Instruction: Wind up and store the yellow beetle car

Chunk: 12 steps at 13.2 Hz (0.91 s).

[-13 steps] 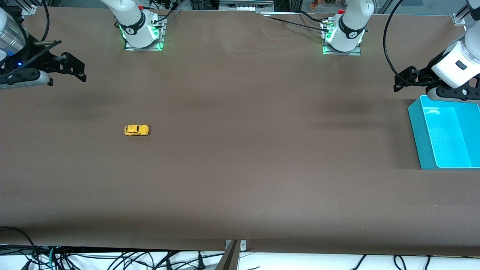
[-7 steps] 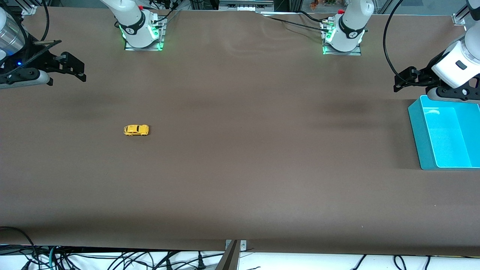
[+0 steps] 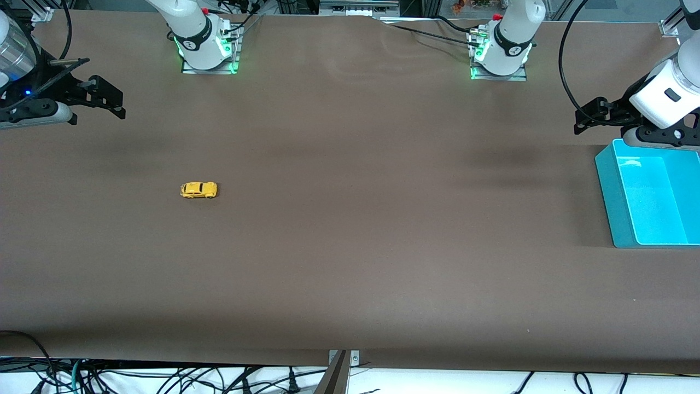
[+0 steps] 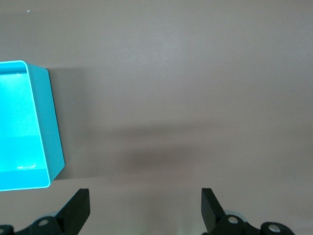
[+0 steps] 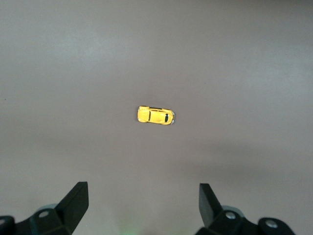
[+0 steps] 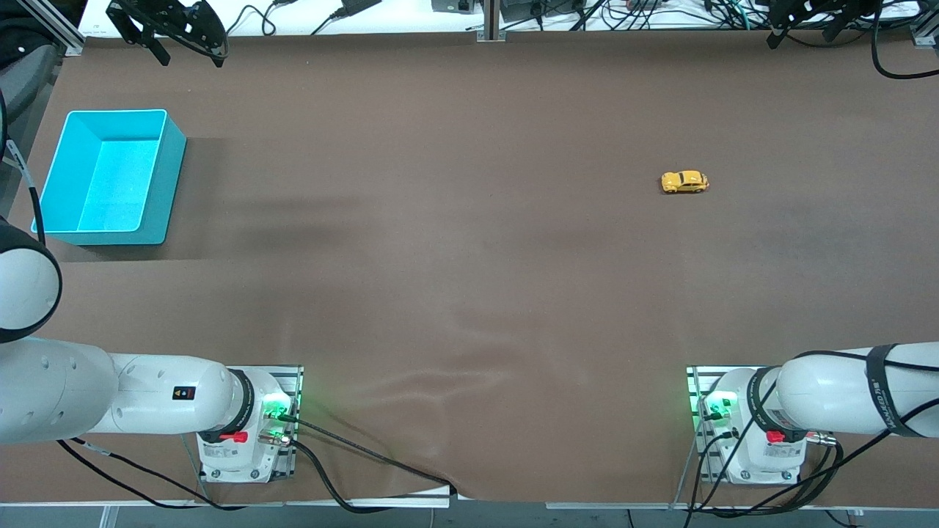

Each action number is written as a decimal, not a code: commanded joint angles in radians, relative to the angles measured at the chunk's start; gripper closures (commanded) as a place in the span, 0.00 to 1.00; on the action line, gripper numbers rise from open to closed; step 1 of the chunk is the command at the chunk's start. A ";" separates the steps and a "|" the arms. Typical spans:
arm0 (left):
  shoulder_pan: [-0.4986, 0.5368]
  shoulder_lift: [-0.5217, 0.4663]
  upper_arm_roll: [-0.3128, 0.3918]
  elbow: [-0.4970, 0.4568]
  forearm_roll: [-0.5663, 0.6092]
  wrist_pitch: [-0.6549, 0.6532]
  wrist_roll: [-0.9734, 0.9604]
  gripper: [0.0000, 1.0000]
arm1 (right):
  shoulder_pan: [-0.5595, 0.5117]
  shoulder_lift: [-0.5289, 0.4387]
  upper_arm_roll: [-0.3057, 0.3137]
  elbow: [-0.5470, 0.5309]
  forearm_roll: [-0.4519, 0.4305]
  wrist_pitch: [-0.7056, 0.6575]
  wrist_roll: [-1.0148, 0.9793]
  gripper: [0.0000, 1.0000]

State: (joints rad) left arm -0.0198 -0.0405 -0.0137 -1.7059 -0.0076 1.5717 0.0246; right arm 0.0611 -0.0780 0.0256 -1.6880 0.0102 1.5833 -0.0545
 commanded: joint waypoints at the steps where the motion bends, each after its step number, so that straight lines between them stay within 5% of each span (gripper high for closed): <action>1: -0.009 0.016 0.003 0.034 0.017 -0.022 -0.008 0.00 | 0.009 -0.031 -0.007 -0.022 -0.010 -0.006 0.004 0.00; 12: -0.009 0.016 0.003 0.034 0.017 -0.022 -0.008 0.00 | 0.011 -0.023 -0.003 -0.016 0.001 -0.009 0.005 0.00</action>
State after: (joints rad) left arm -0.0198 -0.0405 -0.0137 -1.7059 -0.0076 1.5717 0.0246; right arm 0.0615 -0.0781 0.0257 -1.6880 0.0103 1.5819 -0.0545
